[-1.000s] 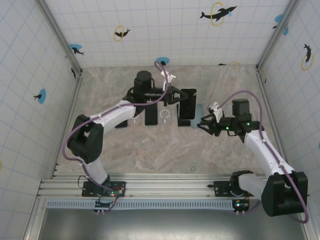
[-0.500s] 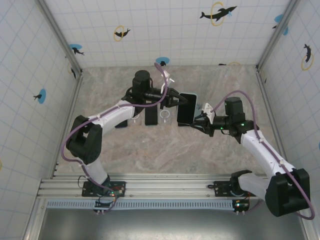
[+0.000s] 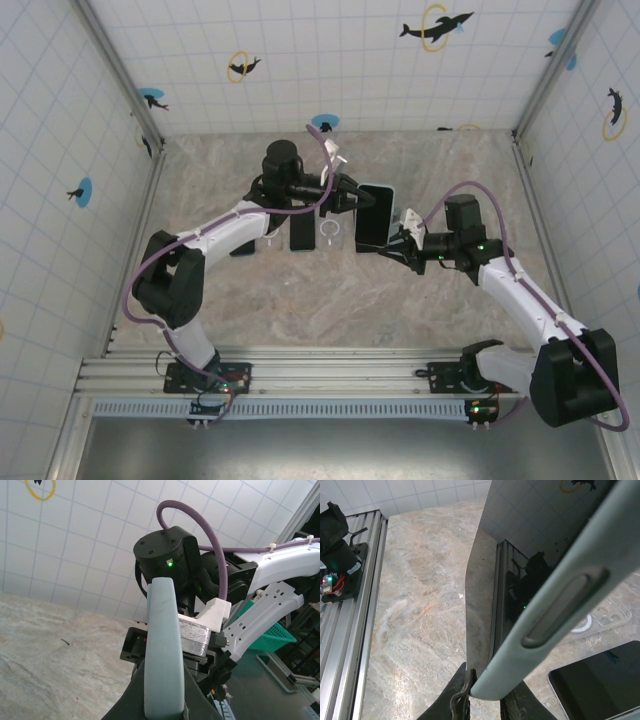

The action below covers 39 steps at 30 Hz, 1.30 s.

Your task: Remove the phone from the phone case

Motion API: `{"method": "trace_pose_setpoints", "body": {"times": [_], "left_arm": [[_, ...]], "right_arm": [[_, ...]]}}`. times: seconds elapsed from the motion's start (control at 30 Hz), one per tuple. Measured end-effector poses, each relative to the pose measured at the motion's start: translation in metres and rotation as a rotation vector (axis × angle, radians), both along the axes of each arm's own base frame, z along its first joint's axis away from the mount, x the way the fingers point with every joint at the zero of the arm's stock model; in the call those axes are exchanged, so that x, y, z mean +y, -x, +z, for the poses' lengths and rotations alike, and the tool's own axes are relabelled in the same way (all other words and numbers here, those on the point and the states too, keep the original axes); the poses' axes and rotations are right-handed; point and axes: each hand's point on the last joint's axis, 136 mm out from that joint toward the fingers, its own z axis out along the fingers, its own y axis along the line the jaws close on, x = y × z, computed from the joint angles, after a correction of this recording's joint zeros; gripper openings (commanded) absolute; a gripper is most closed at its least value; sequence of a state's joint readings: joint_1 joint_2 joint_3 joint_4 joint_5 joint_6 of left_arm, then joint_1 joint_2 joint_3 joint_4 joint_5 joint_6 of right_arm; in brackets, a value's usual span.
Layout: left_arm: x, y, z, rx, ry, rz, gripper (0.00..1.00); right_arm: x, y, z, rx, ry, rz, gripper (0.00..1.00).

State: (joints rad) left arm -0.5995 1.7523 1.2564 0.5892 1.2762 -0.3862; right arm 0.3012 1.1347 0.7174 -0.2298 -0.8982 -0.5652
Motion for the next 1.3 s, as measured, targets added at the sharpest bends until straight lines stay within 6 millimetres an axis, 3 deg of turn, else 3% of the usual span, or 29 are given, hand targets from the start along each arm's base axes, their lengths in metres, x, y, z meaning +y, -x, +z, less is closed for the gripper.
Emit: {"method": "trace_pose_setpoints", "body": {"times": [0.27, 0.6, 1.3], "left_arm": [[0.000, 0.000, 0.004, 0.005, 0.008, -0.003, 0.00], [0.002, 0.003, 0.004, -0.009, 0.016, -0.027, 0.00], [0.006, 0.010, 0.010, -0.052, 0.041, -0.070, 0.00]], "right_arm": [[0.003, -0.002, 0.009, -0.007, -0.039, 0.005, 0.19], [0.005, -0.001, 0.008, 0.011, -0.049, 0.013, 0.11], [0.004, -0.004, 0.013, -0.185, 0.097, -0.022, 0.12]]}}
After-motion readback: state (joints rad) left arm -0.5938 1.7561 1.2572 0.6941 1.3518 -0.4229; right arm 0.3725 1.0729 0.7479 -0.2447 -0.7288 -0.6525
